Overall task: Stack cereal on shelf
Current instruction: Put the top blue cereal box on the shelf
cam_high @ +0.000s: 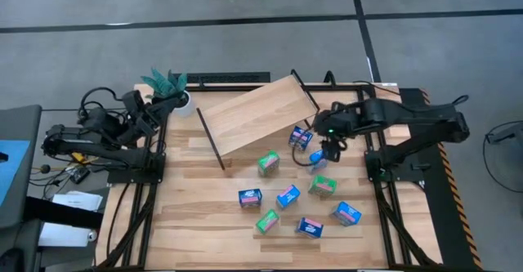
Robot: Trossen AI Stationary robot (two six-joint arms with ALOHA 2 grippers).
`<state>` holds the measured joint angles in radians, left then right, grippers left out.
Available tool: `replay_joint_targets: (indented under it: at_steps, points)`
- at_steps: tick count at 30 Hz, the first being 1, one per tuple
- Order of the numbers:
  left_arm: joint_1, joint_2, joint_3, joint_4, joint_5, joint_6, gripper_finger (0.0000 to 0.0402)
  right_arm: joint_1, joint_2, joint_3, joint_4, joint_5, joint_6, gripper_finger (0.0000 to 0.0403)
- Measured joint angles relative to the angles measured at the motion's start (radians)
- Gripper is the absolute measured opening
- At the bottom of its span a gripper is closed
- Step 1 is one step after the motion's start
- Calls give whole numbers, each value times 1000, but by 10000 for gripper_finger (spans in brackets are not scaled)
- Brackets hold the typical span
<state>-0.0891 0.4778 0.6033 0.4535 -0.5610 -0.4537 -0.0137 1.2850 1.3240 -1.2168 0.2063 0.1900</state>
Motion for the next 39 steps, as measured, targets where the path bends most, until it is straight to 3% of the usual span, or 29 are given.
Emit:
replay_joint_targets:
  at_steps: [9, 18, 28, 39]
  points:
    - [0, 0, 0, -8, 2, 27, 283, -123, -1, -135, 173, -135, -46, 295]
    - [0, 0, 0, -69, 3, 26, 283, -177, 118, -140, 179, -132, -104, 394]
    - [0, 0, 0, -77, 0, 27, 283, -189, 223, -140, 244, -129, -123, 387]
    - [0, 0, 0, -89, -2, 26, 283, -213, 225, -139, 300, -132, -112, 382]
